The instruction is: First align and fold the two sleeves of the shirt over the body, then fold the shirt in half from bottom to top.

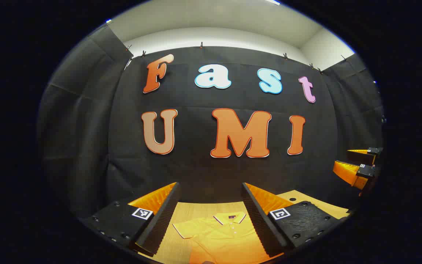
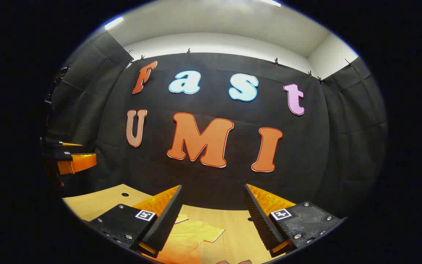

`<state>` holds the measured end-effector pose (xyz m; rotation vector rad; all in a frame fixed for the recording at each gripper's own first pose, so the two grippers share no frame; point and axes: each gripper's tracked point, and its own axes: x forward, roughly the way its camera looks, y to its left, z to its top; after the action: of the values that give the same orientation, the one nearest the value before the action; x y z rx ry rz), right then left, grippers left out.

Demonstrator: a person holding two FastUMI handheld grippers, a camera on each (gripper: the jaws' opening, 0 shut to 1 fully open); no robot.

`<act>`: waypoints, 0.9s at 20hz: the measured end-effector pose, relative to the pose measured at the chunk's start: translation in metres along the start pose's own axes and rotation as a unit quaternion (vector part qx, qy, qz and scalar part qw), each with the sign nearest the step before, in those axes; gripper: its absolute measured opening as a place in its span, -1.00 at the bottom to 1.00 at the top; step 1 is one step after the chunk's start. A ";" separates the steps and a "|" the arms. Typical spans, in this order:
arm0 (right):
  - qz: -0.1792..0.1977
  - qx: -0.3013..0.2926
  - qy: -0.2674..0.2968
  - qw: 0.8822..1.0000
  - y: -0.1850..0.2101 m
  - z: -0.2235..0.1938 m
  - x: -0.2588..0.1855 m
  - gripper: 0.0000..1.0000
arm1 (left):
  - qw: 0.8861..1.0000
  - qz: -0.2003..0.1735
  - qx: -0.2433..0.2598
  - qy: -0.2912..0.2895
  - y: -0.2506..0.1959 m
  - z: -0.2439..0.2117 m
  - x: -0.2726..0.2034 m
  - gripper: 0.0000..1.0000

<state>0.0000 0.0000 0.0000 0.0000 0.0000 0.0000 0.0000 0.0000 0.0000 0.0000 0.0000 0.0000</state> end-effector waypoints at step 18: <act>0.035 0.028 0.018 0.999 0.002 -0.042 0.053 0.96 | 1.000 0.012 0.014 0.016 -0.032 -0.023 0.028 0.99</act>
<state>0.0534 0.0016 -0.0420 0.0564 0.0363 0.0705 0.0282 -0.0324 -0.0230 0.0288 0.0320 0.0243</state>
